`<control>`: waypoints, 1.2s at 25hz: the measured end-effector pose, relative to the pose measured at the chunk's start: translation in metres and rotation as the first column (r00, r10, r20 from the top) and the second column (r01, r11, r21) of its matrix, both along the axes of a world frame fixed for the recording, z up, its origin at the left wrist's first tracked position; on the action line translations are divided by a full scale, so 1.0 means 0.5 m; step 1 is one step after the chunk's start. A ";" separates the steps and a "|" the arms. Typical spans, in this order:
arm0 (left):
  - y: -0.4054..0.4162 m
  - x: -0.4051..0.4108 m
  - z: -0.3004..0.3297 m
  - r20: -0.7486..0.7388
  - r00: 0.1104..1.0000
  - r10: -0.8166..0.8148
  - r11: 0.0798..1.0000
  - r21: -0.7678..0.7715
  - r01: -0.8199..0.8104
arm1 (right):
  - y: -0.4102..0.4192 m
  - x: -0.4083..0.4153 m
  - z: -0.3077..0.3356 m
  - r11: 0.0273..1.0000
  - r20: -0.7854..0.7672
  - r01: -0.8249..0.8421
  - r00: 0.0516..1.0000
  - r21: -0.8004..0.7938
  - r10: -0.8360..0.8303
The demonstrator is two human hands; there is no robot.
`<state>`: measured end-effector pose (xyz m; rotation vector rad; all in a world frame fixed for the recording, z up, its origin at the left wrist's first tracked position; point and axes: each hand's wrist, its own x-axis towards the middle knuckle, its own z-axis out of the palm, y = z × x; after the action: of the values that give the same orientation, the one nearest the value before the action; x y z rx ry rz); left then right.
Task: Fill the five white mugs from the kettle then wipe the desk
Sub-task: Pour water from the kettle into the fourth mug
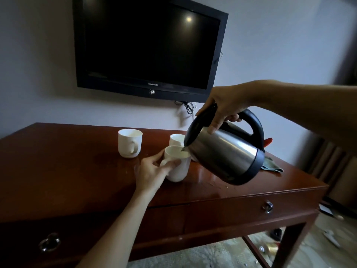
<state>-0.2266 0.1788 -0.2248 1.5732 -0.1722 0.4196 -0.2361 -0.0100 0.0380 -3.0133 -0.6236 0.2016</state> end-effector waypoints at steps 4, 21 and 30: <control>0.000 0.003 -0.004 0.005 1.000 -0.016 1.000 0.006 0.016 | 0.004 -0.005 0.002 1.000 -0.003 0.000 1.000 0.011 0.000; 0.001 0.000 -0.003 0.000 1.000 -0.026 1.000 0.014 0.026 | 0.002 -0.008 -0.003 1.000 0.035 -0.025 0.999 -0.005 0.025; -0.001 -0.002 -0.002 -0.011 1.000 -0.016 1.000 0.008 0.016 | -0.003 -0.019 -0.012 0.999 0.044 -0.019 0.999 0.025 0.018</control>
<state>-0.2276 0.1782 -0.2258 1.5811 -0.1786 0.3985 -0.2454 -0.0115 0.0323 -2.9957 -0.6525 0.1277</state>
